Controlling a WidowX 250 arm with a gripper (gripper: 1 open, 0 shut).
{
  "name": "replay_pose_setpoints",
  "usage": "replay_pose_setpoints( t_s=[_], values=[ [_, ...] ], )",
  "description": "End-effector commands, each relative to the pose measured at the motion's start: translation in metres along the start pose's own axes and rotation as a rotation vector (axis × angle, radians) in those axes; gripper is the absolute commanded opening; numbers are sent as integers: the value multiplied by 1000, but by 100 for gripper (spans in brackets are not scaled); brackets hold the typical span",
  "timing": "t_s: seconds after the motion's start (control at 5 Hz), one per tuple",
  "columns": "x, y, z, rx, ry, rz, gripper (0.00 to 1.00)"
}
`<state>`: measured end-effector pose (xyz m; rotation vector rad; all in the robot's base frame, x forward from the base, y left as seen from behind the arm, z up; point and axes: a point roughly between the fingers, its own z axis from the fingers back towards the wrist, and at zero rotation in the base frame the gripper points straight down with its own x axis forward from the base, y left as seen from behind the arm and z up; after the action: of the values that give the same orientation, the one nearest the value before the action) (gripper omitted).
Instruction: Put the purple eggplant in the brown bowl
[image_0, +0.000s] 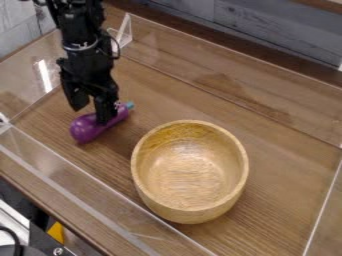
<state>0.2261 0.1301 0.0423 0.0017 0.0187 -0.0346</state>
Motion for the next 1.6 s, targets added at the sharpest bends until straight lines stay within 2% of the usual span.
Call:
replay_pose_setpoints(
  t_s=[0.0, 0.2, 0.8, 1.0, 1.4],
  values=[
    [3, 5, 3, 16, -38, -1, 100],
    [3, 5, 0, 15, -36, 4, 0],
    [0, -3, 28, -30, -50, 27, 0],
    [0, -9, 39, -39, -59, 18, 100],
    [-3, -14, 29, -49, -60, -2, 100]
  ],
)
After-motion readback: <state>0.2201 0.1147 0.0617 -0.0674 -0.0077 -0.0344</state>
